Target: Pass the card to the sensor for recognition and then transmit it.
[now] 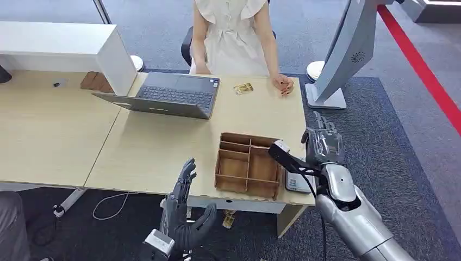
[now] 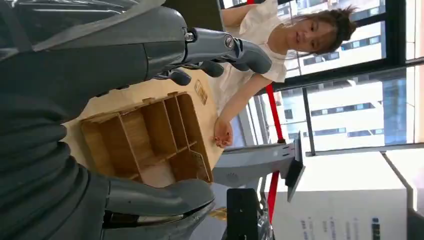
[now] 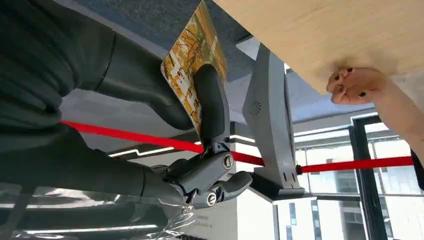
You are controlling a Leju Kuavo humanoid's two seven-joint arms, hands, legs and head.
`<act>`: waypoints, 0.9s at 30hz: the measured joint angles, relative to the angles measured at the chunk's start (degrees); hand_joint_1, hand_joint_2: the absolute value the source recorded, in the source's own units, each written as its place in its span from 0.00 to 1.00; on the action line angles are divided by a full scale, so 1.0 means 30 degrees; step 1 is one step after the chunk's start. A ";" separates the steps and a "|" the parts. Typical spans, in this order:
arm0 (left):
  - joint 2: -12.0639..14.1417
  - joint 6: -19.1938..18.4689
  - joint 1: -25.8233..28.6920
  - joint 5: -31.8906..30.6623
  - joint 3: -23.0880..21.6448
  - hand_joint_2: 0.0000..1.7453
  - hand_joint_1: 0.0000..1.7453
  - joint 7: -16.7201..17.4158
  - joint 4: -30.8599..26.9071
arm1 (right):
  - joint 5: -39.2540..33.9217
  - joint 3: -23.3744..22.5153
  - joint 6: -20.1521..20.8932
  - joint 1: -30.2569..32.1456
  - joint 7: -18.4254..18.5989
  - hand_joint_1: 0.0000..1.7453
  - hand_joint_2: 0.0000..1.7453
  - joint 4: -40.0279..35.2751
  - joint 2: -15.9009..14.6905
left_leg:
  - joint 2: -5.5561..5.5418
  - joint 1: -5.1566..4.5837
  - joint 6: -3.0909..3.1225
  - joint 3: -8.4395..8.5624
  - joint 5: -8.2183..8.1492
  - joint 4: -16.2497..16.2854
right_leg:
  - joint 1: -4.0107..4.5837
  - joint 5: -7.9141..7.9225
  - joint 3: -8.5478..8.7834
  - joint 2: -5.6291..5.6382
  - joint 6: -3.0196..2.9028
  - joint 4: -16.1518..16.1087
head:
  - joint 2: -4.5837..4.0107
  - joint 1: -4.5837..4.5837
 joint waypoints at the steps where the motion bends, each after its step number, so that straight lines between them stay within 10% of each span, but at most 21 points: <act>1: 0.0000 0.0000 0.0004 0.0000 0.0007 1.00 0.00 0.0007 0.0000 | 0.0000 0.0000 0.0000 0.0000 0.0036 1.00 1.00 0.0015 0.0000 | 0.0000 0.0000 0.0000 0.0001 0.0000 0.0000 | 0.0000 0.0000 0.0000 0.0000 0.0000 0.0000 | 0.0000 0.0007; 27: -0.0021 0.0036 0.1808 -0.1792 0.1646 1.00 0.00 0.0117 -0.0954 | -0.1100 0.0306 -0.0007 -0.0372 -0.1901 1.00 1.00 0.2665 0.1056 | 0.0001 0.0003 0.0000 -0.0003 0.0000 -0.0001 | 0.0001 0.0000 0.0004 0.0001 0.0000 0.0003 | 0.0000 0.0007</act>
